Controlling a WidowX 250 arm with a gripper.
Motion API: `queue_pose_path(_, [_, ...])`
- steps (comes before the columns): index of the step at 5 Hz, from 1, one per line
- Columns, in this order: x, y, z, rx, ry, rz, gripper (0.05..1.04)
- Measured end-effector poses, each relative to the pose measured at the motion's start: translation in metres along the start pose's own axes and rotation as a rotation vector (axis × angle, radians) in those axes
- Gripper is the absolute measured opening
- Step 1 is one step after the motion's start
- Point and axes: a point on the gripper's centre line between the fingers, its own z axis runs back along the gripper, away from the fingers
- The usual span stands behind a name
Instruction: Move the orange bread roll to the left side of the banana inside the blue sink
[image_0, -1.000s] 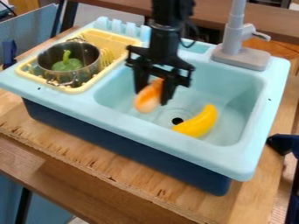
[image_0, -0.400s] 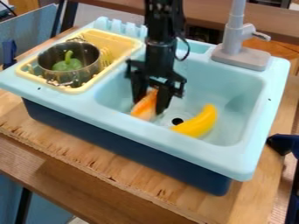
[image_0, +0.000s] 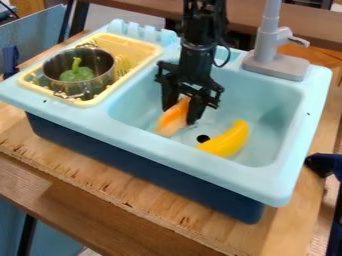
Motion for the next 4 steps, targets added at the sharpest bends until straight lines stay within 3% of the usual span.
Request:
queue_pose_path(1, [-0.006, -0.005, -0.002, 0.013, 0.016, 0.017, 0.955])
queue_pose_path(2, [-0.014, 0.000, 0.030, 0.025, -0.075, 0.065, 1.003])
queue_pose_path(3, [-0.020, 0.000, 0.047, 0.044, -0.113, 0.097, 1.001])
queue_pose_path(4, [-0.032, 0.003, 0.078, 0.033, -0.172, 0.124, 1.000])
